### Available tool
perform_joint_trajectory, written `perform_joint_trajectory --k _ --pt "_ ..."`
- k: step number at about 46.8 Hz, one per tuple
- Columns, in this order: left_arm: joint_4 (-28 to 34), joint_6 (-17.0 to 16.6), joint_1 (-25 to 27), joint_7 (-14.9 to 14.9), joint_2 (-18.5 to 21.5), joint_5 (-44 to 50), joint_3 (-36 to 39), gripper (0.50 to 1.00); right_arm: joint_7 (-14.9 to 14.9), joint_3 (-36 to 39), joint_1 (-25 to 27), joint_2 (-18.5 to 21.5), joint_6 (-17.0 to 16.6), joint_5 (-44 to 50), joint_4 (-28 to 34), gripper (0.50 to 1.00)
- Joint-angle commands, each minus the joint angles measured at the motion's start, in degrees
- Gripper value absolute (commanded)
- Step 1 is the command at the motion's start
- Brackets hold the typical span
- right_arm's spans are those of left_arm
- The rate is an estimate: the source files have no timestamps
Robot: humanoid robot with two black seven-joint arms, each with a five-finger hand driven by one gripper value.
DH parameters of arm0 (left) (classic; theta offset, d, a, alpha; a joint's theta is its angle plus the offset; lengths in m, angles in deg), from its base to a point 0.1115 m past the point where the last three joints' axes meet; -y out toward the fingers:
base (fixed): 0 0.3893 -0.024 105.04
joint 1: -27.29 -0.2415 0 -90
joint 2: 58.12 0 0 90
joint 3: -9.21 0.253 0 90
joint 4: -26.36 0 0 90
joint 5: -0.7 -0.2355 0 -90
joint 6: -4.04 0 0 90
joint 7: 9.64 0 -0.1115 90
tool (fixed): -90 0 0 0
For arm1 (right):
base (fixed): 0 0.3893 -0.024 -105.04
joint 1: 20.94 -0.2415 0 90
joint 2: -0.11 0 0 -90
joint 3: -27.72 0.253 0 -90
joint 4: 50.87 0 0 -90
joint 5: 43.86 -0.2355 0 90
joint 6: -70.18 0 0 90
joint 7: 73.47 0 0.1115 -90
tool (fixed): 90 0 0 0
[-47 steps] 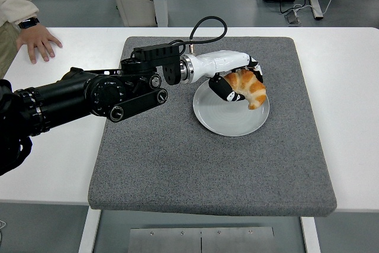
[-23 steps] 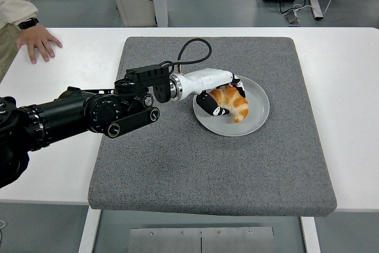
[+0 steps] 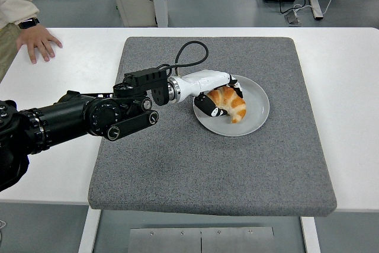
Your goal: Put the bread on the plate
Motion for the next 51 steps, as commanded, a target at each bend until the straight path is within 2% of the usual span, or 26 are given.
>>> perform_joint_trajectory --k 1,17,26,36,37,38,39,40,46,48,51 --pt "0.0 -0.4 0.0 0.0 -0.1 0.0 0.0 0.500 0.0 0.0 0.0 0.0 0.0 -0.1 0.0 1.000" --pt "0.0 -1.9 -1.1 0.0 0.0 0.3 0.1 0.500 0.0 0.0 0.0 0.0 0.0 0.0 0.0 1.000" --pt "0.0 -3.3 -1.5 1.0 0.0 0.9 0.0 0.500 0.0 0.0 0.0 0.0 0.0 0.0 0.0 1.000" --pt "0.0 -4.6 -1.7 0.0 -0.2 1.0 0.0 0.500 0.0 0.0 0.0 0.0 0.0 0.0 0.0 1.000" --pt "0.0 -4.6 -1.8 -0.1 -0.3 1.0 0.0 0.565 0.0 0.0 0.0 0.0 0.0 -0.1 0.0 1.000" --pt "0.0 -4.7 -1.8 -0.1 -0.4 1.0 0.0 0.657 0.0 0.0 0.0 0.0 0.0 0.0 0.0 1.000" --pt "0.0 -4.7 -1.7 -0.2 -0.4 1.0 0.0 0.727 0.0 0.0 0.0 0.0 0.0 -0.1 0.0 1.000" --pt "0.0 -4.7 -1.7 -0.1 -0.4 1.0 0.0 0.763 0.0 0.0 0.0 0.0 0.0 -0.1 0.0 1.000" --pt "0.0 -4.7 -1.7 -0.1 -0.4 1.1 0.0 0.895 0.0 0.0 0.0 0.0 0.0 -0.1 0.0 1.000" --pt "0.0 -4.6 -1.7 0.0 -0.4 1.2 0.0 0.954 0.0 0.0 0.0 0.0 0.0 0.0 0.0 1.000" --pt "0.1 -4.6 -1.8 0.0 -0.4 1.2 -0.2 0.968 0.0 0.0 0.0 0.0 0.0 0.0 0.0 1.000"
